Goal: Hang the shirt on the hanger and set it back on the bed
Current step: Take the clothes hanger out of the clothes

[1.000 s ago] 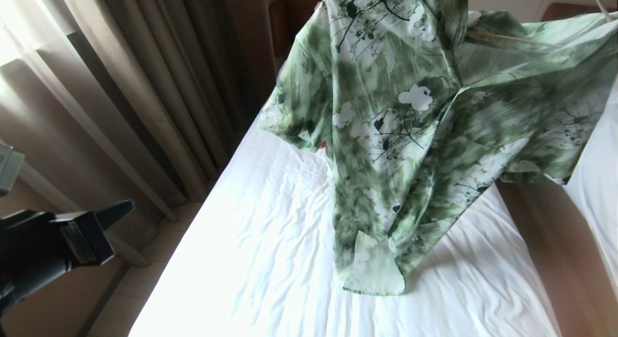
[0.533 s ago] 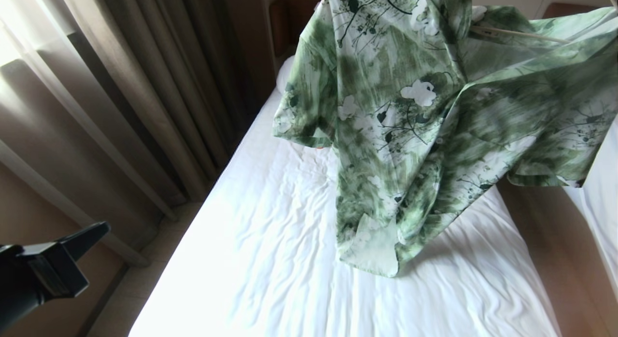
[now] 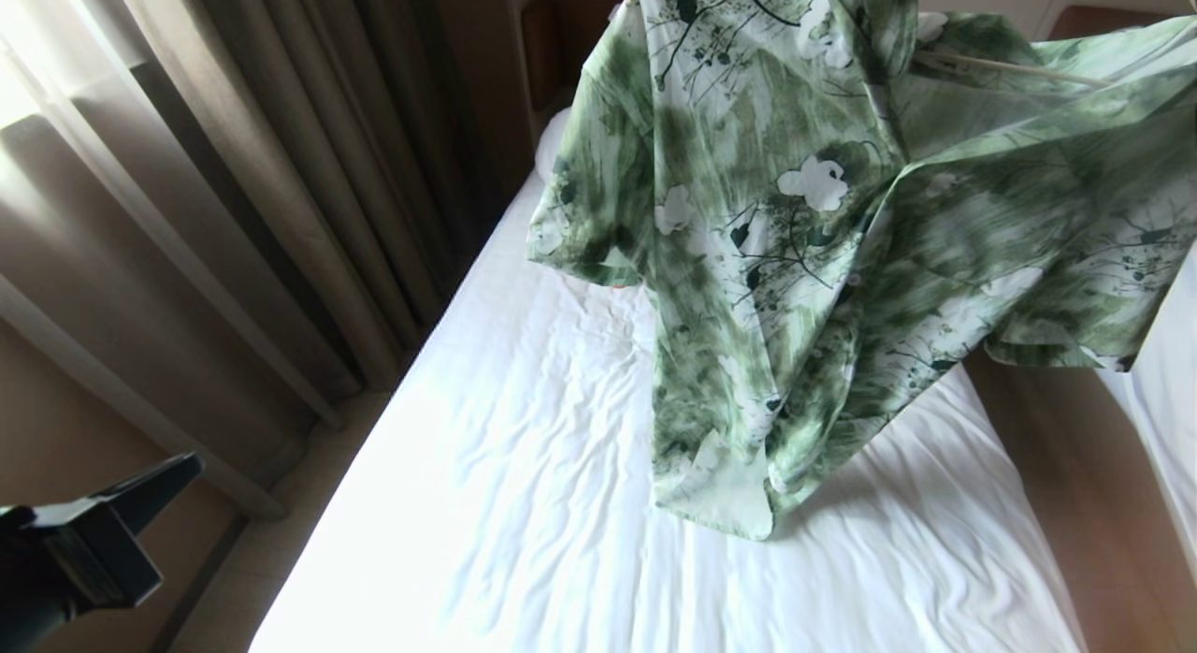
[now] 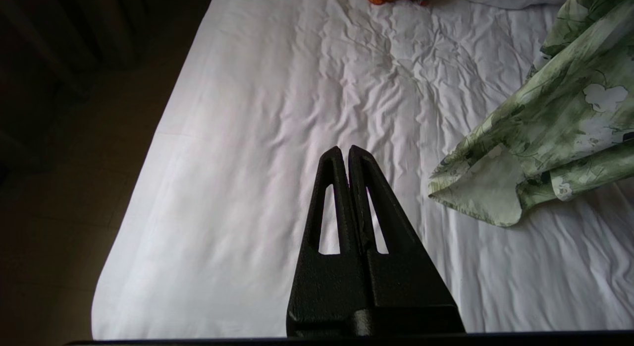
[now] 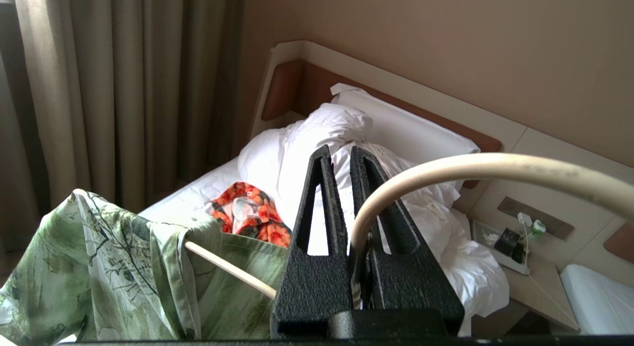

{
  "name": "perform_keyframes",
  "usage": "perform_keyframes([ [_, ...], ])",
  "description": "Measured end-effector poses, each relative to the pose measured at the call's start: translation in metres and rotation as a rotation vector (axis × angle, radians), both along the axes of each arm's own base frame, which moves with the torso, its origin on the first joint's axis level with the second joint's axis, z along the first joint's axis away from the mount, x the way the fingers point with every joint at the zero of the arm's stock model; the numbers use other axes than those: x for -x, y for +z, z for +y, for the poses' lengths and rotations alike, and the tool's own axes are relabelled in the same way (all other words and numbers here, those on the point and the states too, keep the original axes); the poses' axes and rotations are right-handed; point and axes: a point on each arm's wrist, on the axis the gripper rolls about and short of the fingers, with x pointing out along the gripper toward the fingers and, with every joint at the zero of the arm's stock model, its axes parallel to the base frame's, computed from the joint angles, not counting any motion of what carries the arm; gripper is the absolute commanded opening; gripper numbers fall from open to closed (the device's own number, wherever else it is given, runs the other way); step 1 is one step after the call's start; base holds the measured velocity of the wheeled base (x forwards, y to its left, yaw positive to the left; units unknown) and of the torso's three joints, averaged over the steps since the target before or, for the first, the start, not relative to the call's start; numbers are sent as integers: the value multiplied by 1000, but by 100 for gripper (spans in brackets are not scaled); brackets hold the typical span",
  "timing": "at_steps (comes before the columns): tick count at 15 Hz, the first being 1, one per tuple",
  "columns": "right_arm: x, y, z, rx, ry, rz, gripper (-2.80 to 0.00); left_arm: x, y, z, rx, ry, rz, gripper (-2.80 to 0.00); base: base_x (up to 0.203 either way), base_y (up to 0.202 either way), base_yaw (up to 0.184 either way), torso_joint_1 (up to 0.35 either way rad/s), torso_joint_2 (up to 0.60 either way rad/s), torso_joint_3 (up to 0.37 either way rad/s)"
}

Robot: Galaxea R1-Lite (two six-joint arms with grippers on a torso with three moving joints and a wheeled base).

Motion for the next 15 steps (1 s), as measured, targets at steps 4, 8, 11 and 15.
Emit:
perform_keyframes([
  [4, 1, 0, 0, 0, 0, 4, -280, 1, 2, 0, 4, 0, -12, -280, 0, 0, 0, 0, 0, 0],
  [8, 0, -5, 1, 23, 4, 57, -280, -1, 18, -1, 9, -8, -32, -280, 0, 0, 0, 0, 0, 0],
  [11, -1, -16, 7, 41, 39, 167, -280, -2, 42, -3, 11, -53, -16, -280, 0, 0, 0, 0, 0, 0],
  [15, -9, -29, 16, 63, 52, 268, -280, 2, 70, -19, 43, -249, -7, -280, 0, 0, 0, 0, 0, 0],
])
